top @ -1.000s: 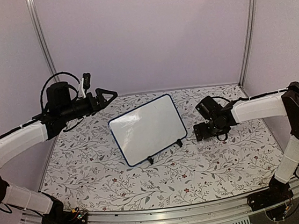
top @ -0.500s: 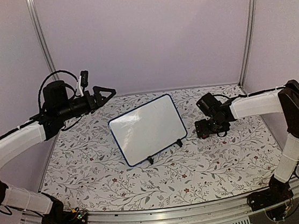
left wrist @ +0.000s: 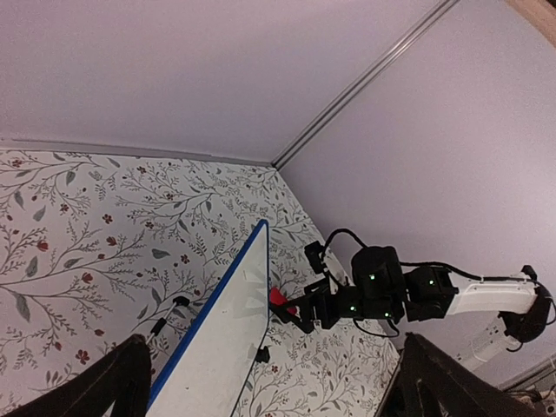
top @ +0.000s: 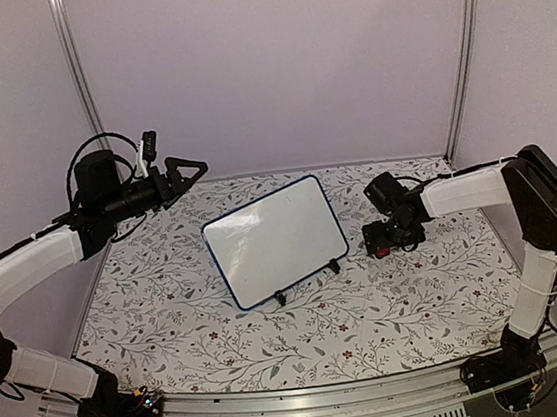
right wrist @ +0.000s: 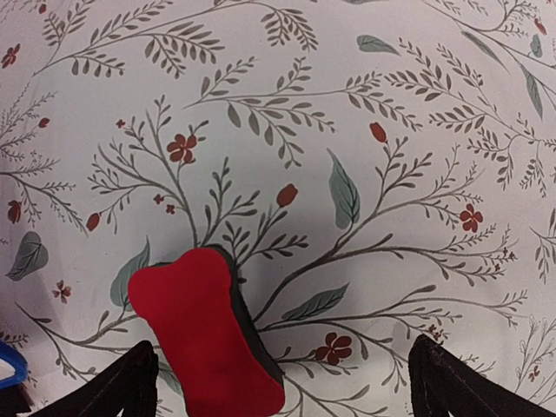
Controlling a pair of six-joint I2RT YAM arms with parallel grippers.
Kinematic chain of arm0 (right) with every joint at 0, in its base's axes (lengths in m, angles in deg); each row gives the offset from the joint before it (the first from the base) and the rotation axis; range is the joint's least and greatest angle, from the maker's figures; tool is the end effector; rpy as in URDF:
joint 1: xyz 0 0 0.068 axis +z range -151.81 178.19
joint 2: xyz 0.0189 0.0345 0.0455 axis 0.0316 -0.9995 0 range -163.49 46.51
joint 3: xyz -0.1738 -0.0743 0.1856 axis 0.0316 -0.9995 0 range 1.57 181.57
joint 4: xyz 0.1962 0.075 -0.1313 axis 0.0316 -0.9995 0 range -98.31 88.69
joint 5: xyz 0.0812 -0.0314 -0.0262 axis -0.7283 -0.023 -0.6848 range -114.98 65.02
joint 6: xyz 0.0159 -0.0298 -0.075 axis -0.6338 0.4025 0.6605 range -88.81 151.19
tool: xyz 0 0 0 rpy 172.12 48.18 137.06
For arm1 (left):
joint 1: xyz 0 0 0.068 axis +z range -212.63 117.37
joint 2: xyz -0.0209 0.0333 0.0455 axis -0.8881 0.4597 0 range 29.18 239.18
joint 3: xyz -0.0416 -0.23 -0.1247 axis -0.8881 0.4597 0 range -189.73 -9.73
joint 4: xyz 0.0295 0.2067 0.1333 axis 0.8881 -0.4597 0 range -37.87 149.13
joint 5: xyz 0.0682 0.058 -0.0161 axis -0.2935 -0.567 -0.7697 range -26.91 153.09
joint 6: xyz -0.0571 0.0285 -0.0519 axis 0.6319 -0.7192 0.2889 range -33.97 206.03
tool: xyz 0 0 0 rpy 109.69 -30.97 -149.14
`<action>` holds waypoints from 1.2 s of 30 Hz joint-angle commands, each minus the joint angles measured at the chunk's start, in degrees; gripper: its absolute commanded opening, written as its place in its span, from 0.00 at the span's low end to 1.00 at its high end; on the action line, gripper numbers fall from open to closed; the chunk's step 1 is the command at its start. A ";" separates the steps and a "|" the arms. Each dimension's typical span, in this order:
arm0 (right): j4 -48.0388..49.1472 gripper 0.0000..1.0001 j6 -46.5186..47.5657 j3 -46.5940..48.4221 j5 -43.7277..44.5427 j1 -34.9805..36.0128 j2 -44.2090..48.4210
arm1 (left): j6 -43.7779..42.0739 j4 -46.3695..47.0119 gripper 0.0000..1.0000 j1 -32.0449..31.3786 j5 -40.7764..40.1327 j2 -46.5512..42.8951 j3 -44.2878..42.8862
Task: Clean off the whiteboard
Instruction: Move the whiteboard eraser to the center of the board.
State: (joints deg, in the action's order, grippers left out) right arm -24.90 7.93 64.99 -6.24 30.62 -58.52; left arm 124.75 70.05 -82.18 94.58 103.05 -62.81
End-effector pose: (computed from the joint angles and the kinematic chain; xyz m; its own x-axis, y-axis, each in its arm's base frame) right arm 0.3144 0.1724 0.1237 -0.8596 -0.1031 -0.5005 -0.0595 0.9930 -0.1024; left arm 0.2877 -0.1418 0.3105 -0.6077 -0.3504 -0.7127 0.4998 0.5286 -0.6861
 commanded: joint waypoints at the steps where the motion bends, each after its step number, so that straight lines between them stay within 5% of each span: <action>1: -0.32 0.99 0.82 2.38 -0.86 -1.16 -2.87 | 1.35 2.24 1.00 1.60 2.17 0.80 0.78; 14: -0.86 0.99 0.33 4.57 -0.58 -2.89 -6.91 | 2.32 2.41 1.00 3.13 3.06 1.19 0.82; 22: 0.78 0.99 -1.05 1.09 -2.87 -10.58 -5.88 | 1.81 2.00 1.00 4.35 3.36 1.79 0.35; 36: 5.69 0.99 1.08 -3.67 -2.94 -18.06 11.42 | -2.46 -2.84 1.00 3.95 1.27 5.80 -2.35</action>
State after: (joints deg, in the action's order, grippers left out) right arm -21.32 6.57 59.55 -8.69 12.30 -53.73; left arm 125.27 69.74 -78.32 97.16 108.25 -62.96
